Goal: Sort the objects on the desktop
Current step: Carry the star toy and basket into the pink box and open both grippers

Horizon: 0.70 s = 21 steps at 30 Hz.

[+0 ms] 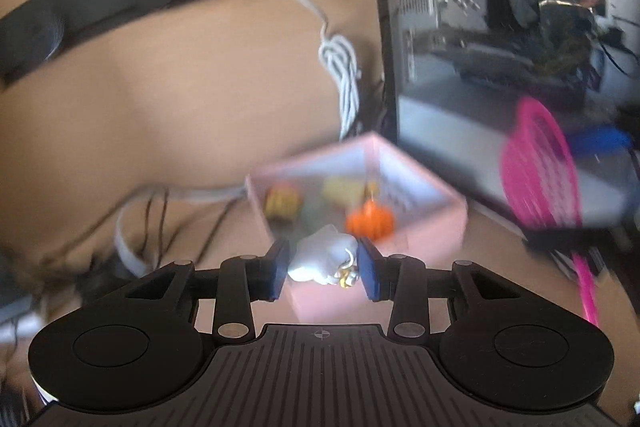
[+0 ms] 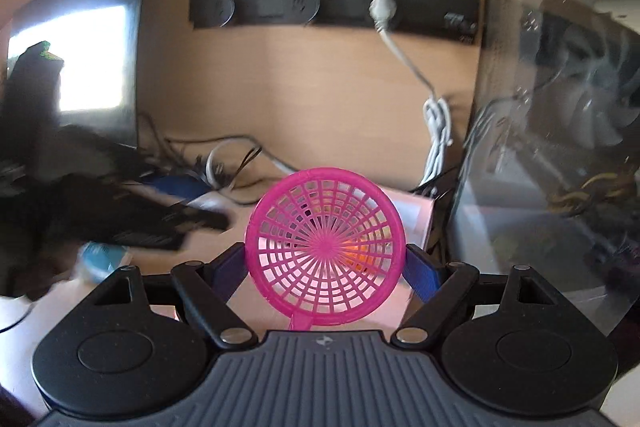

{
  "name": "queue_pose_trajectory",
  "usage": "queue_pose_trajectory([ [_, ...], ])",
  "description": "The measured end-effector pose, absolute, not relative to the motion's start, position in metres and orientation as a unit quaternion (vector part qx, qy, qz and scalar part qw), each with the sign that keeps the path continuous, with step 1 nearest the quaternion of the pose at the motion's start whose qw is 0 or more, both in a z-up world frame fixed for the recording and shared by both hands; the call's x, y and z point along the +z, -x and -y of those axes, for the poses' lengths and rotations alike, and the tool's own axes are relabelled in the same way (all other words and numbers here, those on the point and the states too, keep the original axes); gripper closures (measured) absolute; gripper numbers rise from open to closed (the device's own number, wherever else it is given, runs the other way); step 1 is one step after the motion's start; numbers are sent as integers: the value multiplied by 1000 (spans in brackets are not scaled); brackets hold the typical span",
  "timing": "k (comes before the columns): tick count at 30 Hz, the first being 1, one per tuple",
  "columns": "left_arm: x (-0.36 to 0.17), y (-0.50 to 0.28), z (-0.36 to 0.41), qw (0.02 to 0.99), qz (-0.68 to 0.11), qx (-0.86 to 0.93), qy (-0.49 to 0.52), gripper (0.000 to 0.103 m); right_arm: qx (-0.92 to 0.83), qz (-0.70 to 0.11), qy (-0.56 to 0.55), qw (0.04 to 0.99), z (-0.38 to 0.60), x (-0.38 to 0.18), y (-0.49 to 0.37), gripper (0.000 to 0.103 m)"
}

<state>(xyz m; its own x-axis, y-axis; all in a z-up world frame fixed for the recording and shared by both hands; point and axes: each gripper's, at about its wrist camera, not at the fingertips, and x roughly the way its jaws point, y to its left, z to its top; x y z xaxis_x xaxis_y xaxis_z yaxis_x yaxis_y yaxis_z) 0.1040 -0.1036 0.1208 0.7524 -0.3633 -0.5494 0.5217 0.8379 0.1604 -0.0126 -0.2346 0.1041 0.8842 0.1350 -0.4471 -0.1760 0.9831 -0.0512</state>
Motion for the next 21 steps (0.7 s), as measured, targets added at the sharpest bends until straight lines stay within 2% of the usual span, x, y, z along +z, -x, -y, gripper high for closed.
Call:
queue_pose_trajectory([
  [2,124,-130,119,924,-253,-245,-149,60,70,-227,43,970,235,104,5,20],
  [5,120,-162,131,925,-258,-243,-137,38,50,-226,47,972,237,102,-7,20],
  [7,116,-167,124,927,-267,-237,-117,33,35,-221,47,974,240,103,-16,20],
  [9,108,-162,110,925,-280,-239,-95,23,20,-208,49,977,242,107,-29,20],
  [15,70,-121,68,922,-319,-205,-75,14,-25,-184,47,982,236,114,-112,20],
  [19,53,-92,39,918,-346,-188,-47,10,-60,-178,99,977,220,90,-163,20],
  [21,47,-77,27,916,-357,-178,-37,8,-72,-202,135,967,216,68,-185,20],
])
